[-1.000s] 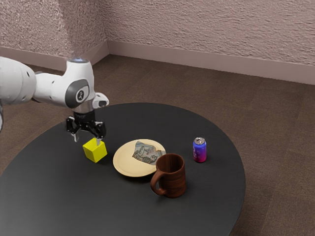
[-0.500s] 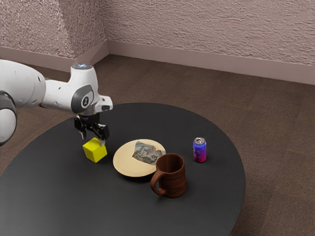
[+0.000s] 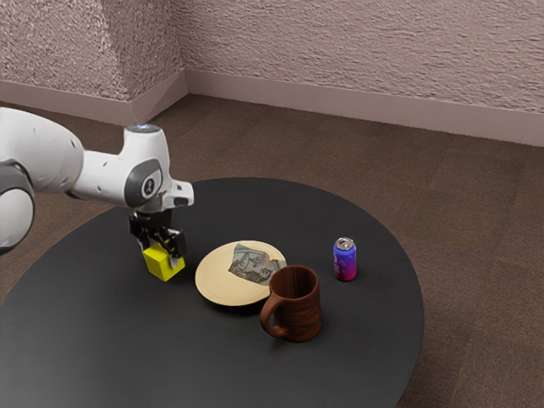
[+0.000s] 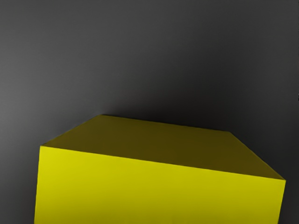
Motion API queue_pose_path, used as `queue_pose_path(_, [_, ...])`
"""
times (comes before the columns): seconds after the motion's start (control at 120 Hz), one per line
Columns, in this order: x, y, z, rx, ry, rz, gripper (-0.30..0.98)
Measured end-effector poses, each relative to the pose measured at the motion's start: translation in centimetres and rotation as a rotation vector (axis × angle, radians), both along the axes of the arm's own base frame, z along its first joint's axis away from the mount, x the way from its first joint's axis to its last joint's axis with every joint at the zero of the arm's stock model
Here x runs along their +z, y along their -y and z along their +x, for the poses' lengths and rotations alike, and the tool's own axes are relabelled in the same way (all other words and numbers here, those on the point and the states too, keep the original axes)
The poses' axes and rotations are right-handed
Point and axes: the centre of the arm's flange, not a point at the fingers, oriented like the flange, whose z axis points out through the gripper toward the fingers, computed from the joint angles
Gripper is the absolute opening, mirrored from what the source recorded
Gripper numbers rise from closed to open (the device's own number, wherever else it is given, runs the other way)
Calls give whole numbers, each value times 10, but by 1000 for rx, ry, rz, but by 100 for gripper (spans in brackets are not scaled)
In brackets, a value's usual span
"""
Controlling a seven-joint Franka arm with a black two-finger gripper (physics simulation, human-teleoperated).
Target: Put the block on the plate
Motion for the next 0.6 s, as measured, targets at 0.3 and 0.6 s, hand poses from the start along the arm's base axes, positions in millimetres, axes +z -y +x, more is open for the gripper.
queue_pose_path(0.3, [-1, -5, -1, -21, -2, -12, 57])
queue_pose_path(0.6, [-1, -3, -1, -41, -2, -16, 43])
